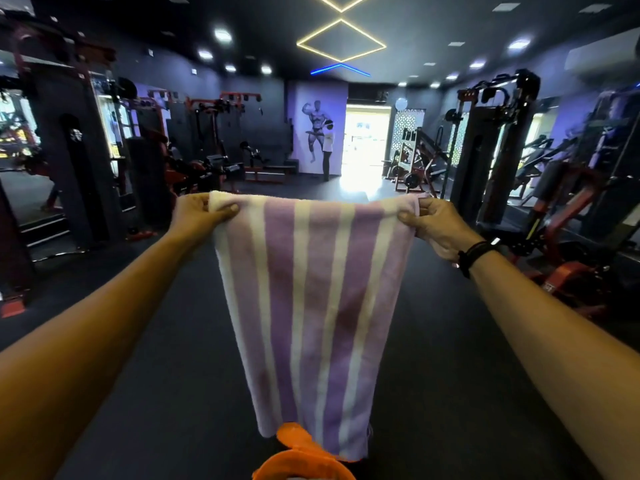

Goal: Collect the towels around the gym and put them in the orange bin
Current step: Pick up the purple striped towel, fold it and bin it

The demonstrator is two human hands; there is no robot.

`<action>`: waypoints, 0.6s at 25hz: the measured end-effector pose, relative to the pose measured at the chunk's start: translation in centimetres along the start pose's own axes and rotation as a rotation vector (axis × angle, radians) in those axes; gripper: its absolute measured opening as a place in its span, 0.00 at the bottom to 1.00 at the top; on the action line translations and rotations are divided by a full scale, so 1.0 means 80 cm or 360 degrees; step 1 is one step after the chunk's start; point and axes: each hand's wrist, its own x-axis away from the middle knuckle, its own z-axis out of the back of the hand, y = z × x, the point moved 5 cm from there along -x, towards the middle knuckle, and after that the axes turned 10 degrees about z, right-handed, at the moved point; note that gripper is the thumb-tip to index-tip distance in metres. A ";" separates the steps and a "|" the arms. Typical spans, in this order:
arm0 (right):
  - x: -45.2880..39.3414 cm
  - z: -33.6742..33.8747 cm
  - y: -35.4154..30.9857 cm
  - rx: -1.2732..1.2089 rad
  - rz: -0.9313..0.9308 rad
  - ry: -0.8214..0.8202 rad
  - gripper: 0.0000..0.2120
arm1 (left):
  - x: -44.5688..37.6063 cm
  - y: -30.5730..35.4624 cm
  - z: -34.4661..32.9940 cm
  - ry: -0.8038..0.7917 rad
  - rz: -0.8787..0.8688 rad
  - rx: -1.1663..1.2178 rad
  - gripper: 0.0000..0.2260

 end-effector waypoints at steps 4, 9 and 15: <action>0.000 0.011 0.007 0.0048 -0.0011 0.0131 0.07 | 0.002 -0.008 -0.007 -0.0158 0.0103 0.0058 0.15; -0.001 0.017 0.012 0.0356 0.0238 0.0111 0.10 | -0.001 -0.010 0.005 0.0068 -0.0039 -0.0490 0.29; 0.007 0.043 0.053 0.0714 0.0121 0.0180 0.10 | 0.004 -0.023 0.000 -0.0352 -0.0034 -0.0977 0.09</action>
